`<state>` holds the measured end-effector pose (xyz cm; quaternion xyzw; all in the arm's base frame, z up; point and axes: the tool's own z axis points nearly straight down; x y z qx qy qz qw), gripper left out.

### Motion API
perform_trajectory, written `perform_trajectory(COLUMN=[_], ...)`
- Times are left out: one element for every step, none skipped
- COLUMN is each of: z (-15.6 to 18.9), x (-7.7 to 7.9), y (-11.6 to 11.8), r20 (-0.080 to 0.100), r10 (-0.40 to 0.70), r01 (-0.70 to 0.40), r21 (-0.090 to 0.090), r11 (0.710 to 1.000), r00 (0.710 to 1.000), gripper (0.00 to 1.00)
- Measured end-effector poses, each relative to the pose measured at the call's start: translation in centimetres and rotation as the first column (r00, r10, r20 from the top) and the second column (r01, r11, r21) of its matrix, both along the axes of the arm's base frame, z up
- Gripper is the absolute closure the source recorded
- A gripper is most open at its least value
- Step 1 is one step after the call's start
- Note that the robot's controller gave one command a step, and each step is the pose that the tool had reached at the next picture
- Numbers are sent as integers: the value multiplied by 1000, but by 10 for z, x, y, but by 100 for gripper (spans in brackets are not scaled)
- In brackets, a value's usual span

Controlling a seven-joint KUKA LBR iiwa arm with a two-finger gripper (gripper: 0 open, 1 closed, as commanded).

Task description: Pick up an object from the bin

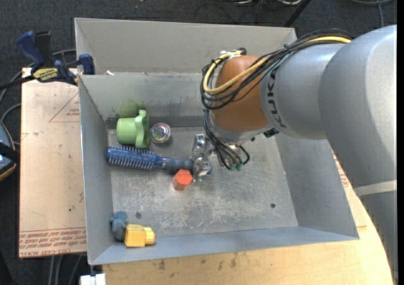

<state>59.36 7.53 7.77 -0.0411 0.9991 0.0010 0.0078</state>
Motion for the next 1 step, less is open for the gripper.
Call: perform_trajectory(z=[209], x=[4], y=[5], r20=[-5], r10=[92], r01=[-92], r21=[-2], r11=[996], r00=[996], gripper=[100])
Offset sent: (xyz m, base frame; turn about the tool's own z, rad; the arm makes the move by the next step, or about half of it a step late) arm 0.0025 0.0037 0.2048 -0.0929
